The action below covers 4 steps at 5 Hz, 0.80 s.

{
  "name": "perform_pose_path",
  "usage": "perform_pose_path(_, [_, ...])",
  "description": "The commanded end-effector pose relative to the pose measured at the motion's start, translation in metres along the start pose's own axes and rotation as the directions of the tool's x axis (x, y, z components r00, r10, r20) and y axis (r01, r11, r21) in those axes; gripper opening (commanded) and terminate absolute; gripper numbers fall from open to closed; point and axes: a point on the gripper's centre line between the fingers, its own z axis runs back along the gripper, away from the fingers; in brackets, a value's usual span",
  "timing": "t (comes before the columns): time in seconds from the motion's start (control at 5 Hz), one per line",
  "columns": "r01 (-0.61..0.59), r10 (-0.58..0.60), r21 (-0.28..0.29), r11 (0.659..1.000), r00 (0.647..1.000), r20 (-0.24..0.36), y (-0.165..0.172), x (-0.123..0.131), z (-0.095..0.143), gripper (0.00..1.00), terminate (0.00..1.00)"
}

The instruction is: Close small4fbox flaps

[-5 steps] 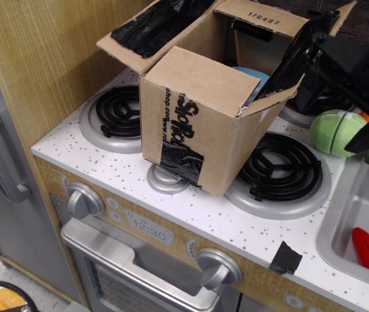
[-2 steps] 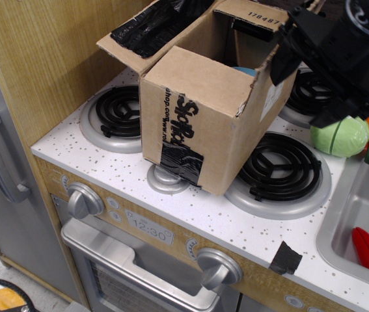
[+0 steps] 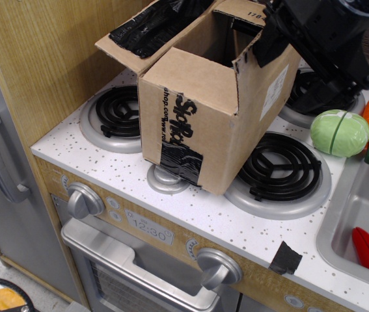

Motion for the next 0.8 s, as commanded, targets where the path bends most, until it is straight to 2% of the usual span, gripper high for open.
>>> perform_pose_path(0.0, [-0.033,0.036,-0.039,0.999,0.996,0.077,0.032,-0.002,-0.006,1.0,0.0])
perform_pose_path(0.6, [-0.103,0.116,-0.185,0.977,0.991,0.061,0.031,-0.013,-0.041,1.0,0.0])
